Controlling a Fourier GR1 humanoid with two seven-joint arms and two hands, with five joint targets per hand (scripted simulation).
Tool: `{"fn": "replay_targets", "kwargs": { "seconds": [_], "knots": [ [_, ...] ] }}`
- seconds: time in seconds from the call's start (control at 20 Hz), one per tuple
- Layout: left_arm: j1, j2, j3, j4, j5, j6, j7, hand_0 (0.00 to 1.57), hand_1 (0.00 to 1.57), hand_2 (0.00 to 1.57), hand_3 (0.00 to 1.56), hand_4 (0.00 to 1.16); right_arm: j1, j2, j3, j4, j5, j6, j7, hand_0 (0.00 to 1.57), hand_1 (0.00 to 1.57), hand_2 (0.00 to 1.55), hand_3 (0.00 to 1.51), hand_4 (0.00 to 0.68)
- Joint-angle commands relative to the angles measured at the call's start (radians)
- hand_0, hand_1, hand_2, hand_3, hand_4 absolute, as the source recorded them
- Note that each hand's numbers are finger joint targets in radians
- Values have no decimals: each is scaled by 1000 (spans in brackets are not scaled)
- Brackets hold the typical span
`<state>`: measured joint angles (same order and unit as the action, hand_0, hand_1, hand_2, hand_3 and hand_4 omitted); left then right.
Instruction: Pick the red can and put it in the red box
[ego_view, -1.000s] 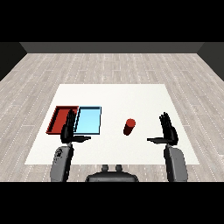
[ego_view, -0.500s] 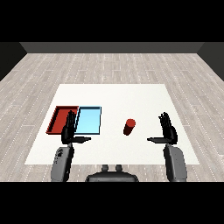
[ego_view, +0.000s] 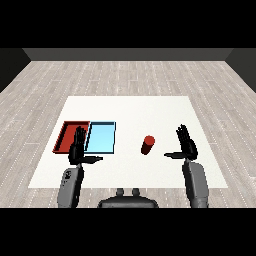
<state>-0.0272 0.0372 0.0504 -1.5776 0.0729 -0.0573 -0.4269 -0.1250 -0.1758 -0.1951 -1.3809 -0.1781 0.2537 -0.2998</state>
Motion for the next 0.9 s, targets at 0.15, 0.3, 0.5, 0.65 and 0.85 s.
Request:
{"fn": "replay_targets", "kwargs": {
  "seconds": [0.15,0.3,0.5,0.65,0.85],
  "knots": [
    [-32,27,35,-38,64,-29,66,0,0,0,0,0,-75,44,37,111,25,-31,4,0,0,0,0,0],
    [19,-28,-40,-111,-13,43,85,0,0,0,0,0,-74,60,54,109,12,-19,16,0,0,0,0,0],
    [-19,36,41,-47,64,-31,76,0,0,0,0,0,-107,52,38,262,30,-2,-94,0,0,0,0,0],
    [16,2,3,-16,28,-24,2,0,0,0,0,0,-153,89,69,237,23,-31,-40,0,0,0,0,0],
    [47,11,0,-82,28,-19,16,0,0,0,0,0,-143,114,81,331,37,-28,-108,0,0,0,0,0]
  ]
}}
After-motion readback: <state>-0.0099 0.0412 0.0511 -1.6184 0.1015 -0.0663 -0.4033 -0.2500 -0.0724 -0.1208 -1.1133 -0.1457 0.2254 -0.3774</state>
